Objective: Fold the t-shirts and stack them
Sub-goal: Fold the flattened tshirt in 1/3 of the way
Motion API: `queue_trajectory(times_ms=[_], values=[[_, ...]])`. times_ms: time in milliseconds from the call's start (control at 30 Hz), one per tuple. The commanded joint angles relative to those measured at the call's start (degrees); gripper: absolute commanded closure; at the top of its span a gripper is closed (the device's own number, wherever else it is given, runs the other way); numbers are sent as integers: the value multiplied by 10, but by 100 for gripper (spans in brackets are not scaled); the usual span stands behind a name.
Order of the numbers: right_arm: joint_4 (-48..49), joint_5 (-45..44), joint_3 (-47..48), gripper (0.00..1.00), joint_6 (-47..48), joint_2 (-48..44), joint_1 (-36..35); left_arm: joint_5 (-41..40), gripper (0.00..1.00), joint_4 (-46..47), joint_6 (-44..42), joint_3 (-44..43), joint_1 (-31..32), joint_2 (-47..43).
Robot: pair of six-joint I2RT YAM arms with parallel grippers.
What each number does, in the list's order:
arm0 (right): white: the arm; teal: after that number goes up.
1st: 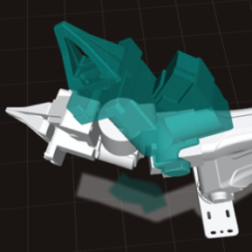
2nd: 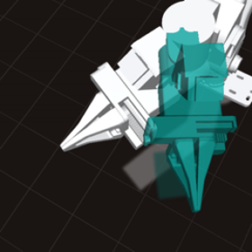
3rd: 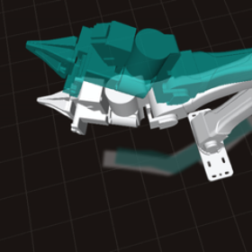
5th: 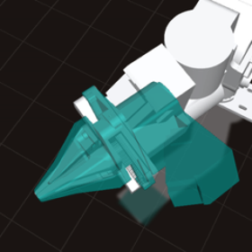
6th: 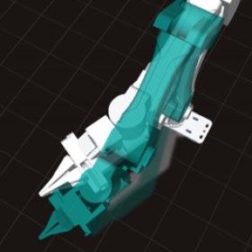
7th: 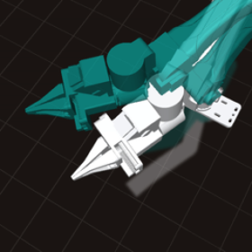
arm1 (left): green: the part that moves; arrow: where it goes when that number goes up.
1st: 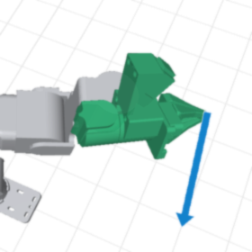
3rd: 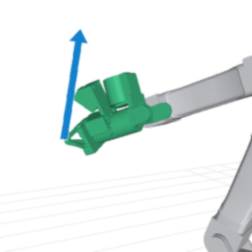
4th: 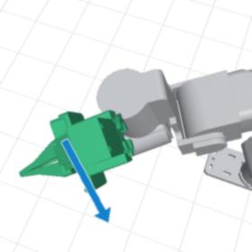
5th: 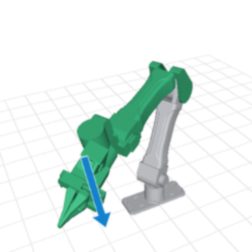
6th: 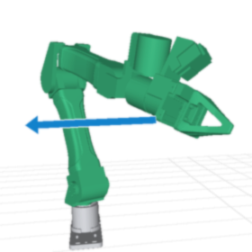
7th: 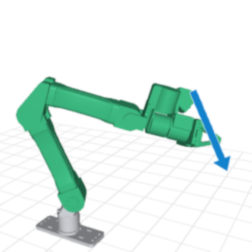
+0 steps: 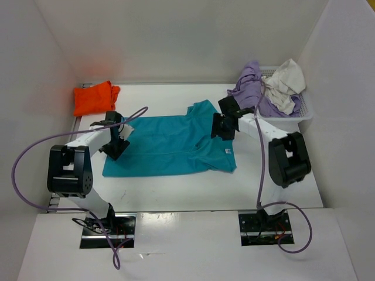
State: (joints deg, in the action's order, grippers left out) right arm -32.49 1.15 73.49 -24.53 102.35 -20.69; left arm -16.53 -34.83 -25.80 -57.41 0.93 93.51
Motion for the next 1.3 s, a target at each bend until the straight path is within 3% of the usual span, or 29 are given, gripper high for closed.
queue_trajectory(times_ms=[0, 233, 400, 533, 667, 800, 833, 967, 1000, 1200, 1267], values=[[-13, -54, -60, 39, -86, -151, 6, -22, 27, -18, 10, -18, -22, -32], [-55, -2, -239, 40, -183, -277, 6, 31, 25, -105, -12, 30, -22, -116], [-43, 7, -237, 30, -194, -244, 6, 49, 25, -105, -12, 53, -22, -82], [-32, 46, -251, 30, -188, -193, 6, 56, 25, -81, -17, 53, -22, -35], [-13, 47, -272, 48, -188, -182, 18, 44, 27, -46, -24, 58, -22, 3], [-19, 36, -272, 96, -188, -168, 41, 27, 49, -19, -29, 64, -22, 35], [-19, 31, -272, 100, -188, -168, 41, 20, 64, -19, -29, 64, -22, 44], [-38, 20, -266, 100, -193, -180, 64, 14, 93, -1, -29, 64, -22, 57], [-49, 12, -260, 100, -193, -180, 64, 9, 95, -1, -35, 70, -22, 57], [-62, 3, -247, 100, -199, -150, 64, -23, 93, 17, -48, 84, -22, 50], [-62, 17, -247, 82, -191, -124, 64, -6, 77, 4, -48, 84, -22, 37]])
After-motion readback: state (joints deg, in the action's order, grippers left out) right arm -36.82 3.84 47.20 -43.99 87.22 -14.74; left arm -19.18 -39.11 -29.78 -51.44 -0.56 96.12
